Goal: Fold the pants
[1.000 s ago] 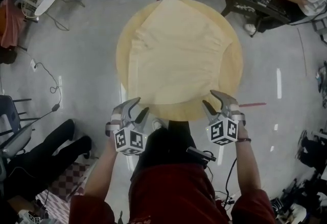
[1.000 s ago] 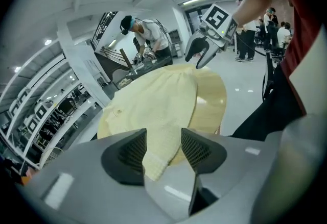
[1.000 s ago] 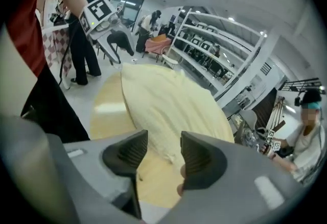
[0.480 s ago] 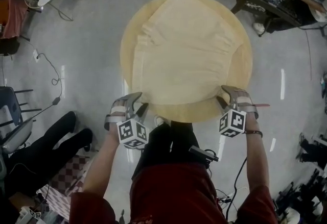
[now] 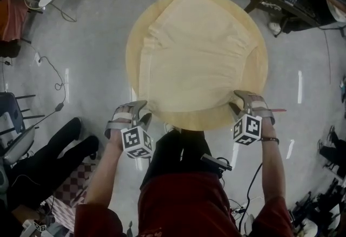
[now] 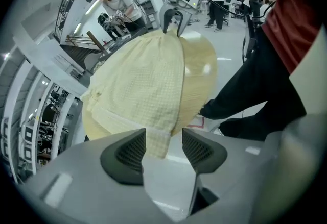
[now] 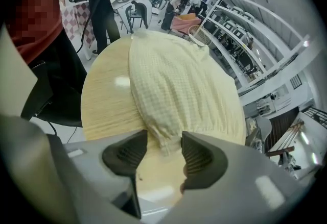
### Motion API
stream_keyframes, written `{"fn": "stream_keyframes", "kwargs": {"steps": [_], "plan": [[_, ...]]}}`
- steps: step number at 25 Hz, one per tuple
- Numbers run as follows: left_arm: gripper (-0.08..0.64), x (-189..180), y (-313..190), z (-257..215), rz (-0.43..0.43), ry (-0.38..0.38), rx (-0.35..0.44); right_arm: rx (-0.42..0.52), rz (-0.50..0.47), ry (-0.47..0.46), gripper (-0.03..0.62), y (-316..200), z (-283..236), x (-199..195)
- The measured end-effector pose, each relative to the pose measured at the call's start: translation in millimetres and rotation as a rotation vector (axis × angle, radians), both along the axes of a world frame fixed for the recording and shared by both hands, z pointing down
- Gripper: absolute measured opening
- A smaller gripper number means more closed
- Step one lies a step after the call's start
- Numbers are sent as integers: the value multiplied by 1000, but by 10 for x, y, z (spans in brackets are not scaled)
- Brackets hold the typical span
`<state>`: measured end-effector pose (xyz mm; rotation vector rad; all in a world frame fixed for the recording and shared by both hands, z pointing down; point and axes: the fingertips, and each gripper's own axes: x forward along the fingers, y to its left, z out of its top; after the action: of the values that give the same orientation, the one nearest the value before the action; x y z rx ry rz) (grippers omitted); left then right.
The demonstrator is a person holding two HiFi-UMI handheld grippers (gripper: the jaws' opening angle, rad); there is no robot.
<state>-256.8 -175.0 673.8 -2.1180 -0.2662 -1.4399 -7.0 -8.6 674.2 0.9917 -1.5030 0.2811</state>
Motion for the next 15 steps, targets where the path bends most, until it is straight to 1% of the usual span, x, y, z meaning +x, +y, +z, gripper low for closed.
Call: {"fn": "stream_keyframes", "kwargs": {"steps": [2,6,10,11,12,14,15], "plan": [[235,-61,-41,39,15,-20,26,4,3,1,204,8,-1,5],[221,-61,-126,99,41,-20,80,2,4,-1,204,10,11,2],[140,-59,-168,137,74,-40,106,-30,-8,-7,183,-5,35,-10],[126,-63,-171,137,74,-41,107,-31,-10,0,171,-11,37,4],[111,-66,-172,130,69,-37,109,-27,-10,11,108,-16,35,26],[73,-67,-183,96,51,-11,116,-16,-1,21,53,-19,22,61],[29,-68,-194,77,39,5,120,-8,5,23,40,-23,12,64]]}}
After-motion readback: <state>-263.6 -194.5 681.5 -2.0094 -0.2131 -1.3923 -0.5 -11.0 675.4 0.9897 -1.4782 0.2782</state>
